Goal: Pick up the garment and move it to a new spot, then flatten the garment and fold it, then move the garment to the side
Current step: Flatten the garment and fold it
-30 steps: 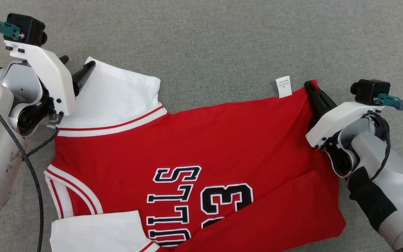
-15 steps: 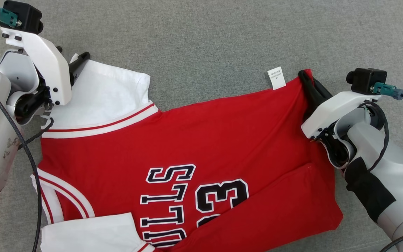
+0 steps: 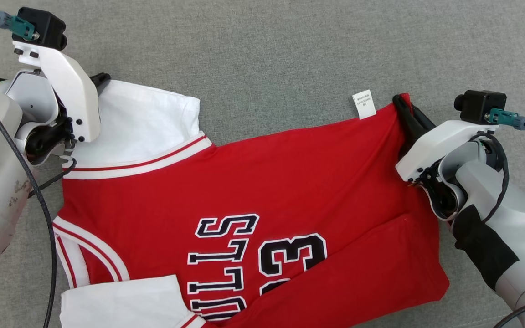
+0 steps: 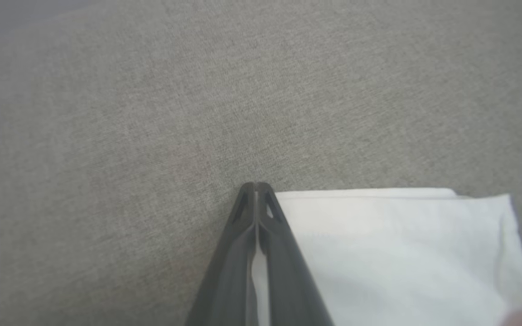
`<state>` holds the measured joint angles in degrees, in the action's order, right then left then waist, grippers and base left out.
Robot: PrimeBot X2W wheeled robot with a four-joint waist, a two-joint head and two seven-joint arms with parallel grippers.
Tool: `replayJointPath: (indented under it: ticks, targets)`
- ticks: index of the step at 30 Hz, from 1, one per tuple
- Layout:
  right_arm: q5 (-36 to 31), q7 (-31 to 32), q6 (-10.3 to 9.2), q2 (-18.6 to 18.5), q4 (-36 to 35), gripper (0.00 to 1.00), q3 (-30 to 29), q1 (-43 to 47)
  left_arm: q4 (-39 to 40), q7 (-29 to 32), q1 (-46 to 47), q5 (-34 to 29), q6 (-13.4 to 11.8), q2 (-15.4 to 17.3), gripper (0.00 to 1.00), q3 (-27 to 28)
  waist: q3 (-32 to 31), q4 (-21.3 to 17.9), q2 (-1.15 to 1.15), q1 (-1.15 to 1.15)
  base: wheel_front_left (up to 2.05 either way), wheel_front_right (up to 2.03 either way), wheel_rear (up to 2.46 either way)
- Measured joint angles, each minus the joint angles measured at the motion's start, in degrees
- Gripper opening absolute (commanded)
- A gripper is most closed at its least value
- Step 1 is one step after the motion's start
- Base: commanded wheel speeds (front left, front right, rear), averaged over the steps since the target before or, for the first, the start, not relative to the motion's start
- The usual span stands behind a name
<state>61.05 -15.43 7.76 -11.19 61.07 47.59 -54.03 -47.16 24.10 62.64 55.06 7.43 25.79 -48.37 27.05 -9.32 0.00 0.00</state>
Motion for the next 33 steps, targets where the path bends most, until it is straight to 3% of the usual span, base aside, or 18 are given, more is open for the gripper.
replayJointPath:
  ticks: [14, 22, 33]
  targets:
    - [1.43, 0.04, -0.11, -1.49, -0.52, 0.00, 0.98, 1.81, -0.09, -11.31, 0.13, 3.18, 0.01, -0.55, 0.00, -1.18, -3.05, 1.30, 0.00, 0.00, 0.00, 0.00, 0.00]
    - [-1.22, 0.27, -0.12, -3.88, -1.43, 0.00, -1.75, 4.59, 4.52, -15.83, -2.61, 6.81, 0.00, -0.96, 0.00, -2.97, -5.94, 3.50, 0.00, 0.00, 0.00, 0.00, 0.00]
    - [-7.64, 0.29, -0.12, -8.08, -5.58, 0.00, -9.02, 10.78, 13.40, -23.65, -9.00, 10.11, 0.00, 1.07, 0.00, -4.60, -10.96, 8.01, 0.00, 0.00, 0.00, 0.00, 0.00]
